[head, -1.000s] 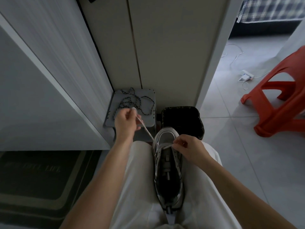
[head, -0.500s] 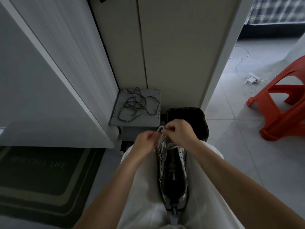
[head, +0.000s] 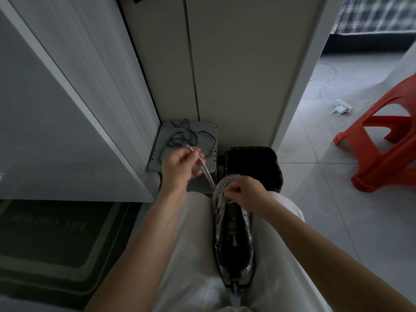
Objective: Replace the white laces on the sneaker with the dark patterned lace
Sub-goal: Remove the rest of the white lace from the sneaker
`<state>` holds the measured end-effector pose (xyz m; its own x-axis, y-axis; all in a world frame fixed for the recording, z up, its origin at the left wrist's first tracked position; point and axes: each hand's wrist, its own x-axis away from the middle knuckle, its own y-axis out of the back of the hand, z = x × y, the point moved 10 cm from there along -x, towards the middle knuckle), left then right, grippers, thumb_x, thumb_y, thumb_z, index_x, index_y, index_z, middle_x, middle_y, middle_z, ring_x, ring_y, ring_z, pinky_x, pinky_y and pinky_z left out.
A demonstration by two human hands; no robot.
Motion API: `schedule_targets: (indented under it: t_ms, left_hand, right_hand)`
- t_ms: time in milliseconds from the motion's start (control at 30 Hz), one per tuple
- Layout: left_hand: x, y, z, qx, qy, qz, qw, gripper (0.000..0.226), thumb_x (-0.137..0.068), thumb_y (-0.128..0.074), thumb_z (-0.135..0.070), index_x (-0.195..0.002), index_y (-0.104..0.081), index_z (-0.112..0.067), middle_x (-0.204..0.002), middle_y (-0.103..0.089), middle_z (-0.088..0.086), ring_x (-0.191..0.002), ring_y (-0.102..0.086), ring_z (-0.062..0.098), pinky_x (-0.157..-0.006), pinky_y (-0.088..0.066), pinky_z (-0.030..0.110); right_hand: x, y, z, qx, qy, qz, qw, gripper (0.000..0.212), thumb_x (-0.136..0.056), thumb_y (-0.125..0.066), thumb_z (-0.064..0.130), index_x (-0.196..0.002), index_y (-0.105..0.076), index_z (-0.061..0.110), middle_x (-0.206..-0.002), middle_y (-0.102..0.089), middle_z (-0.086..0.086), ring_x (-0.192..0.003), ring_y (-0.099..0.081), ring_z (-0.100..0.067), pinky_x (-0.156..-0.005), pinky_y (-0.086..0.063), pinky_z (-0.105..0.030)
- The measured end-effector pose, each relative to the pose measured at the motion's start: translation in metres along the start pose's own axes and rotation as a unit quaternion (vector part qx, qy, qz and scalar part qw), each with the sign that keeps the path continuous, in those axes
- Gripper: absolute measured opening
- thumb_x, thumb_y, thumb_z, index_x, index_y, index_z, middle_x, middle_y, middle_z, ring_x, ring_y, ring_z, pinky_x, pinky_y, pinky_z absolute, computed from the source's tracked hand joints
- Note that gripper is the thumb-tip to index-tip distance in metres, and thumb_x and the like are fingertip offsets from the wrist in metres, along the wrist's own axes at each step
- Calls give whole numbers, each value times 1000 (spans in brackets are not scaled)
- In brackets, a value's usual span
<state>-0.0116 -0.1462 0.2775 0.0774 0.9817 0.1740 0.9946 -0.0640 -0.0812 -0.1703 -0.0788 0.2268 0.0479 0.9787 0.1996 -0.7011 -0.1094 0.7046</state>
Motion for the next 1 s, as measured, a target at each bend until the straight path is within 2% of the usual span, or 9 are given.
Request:
schedule_targets:
  t_ms: [133, 233, 333, 500, 600, 700, 767, 867, 1000]
  left_hand:
    - [-3, 16, -43, 33, -54, -26, 998, 10, -90, -59, -9, -86, -68, -14, -81, -73, 1, -74, -70, 14, -53, -53, 22]
    - [-4, 16, -55, 55, -62, -23, 996, 10, -90, -60, -10, -87, -68, -15, -81, -72, 2, -75, -70, 14, -52, -52, 22]
    - [-4, 3, -51, 5, -52, 15, 999, 11, -91, -58, -11, -87, -67, -16, -79, -72, -1, -73, -69, 13, -53, -53, 23]
    - [-3, -3, -6, -153, 1, 38, 987, 18, -95, -52, -13, -84, -62, -22, -77, -64, -3, -67, -62, 7, -60, -52, 25]
    - [3, -10, 33, -255, 27, 90, 962, 19, -94, -52, -17, -78, -61, -23, -68, -62, -2, -61, -57, 9, -58, -44, 24]
    - [19, -29, 68, -423, 11, 169, 890, 28, -91, -54, -24, -63, -55, -20, -58, -54, -5, -54, -49, 8, -54, -36, 21]
    - [27, -36, 80, -481, -11, 185, 857, 10, -85, -61, -27, -78, -63, -20, -76, -64, -4, -69, -57, 11, -56, -36, 20]
    - [28, -38, 78, -504, -55, 169, 845, 15, -85, -65, -26, -95, -64, -14, -97, -68, 1, -93, -63, 18, -70, -39, 23]
    - [21, -39, 73, -533, -75, 150, 829, 16, -89, -58, -30, -91, -61, -15, -96, -67, 5, -92, -61, 25, -72, -42, 31]
  right_hand:
    - [5, -4, -4, 12, 32, 5, 999, 15, -83, -66, 22, -96, -73, 23, -93, -68, 14, -89, -62, -3, -79, -49, -19]
    - [3, -10, 0, 65, 45, 31, 996, 18, -79, -68, 33, -96, -71, 27, -98, -66, 10, -91, -61, -8, -83, -51, -33]
    - [0, -14, 12, 104, 59, 7, 993, 11, -84, -60, 26, -89, -70, 25, -96, -65, 8, -91, -59, -14, -84, -49, -38]
    - [-25, 23, 46, -55, 52, -78, 994, 11, -89, -58, 18, -84, -66, 13, -75, -59, 3, -67, -54, -11, -61, -40, -24]
    - [-36, 43, 47, -103, 30, -100, 989, 14, -87, -63, 28, -73, -62, 24, -62, -54, 14, -58, -48, 1, -53, -35, -17]
    - [-30, 43, 26, -121, 7, -109, 987, 18, -86, -64, 31, -69, -62, 24, -56, -52, 13, -52, -46, 0, -53, -37, -19]
    - [-20, 37, 6, -121, -16, -111, 986, 18, -86, -64, 32, -71, -63, 23, -55, -52, 12, -51, -45, 0, -53, -36, -20]
    - [-5, 29, -19, -75, -39, -107, 991, 16, -85, -64, 33, -71, -62, 25, -59, -55, 13, -58, -51, -2, -53, -36, -19]
    - [10, 11, -31, 47, -29, -27, 998, 15, -81, -66, 40, -78, -62, 26, -79, -63, 7, -77, -59, -14, -70, -47, -30]
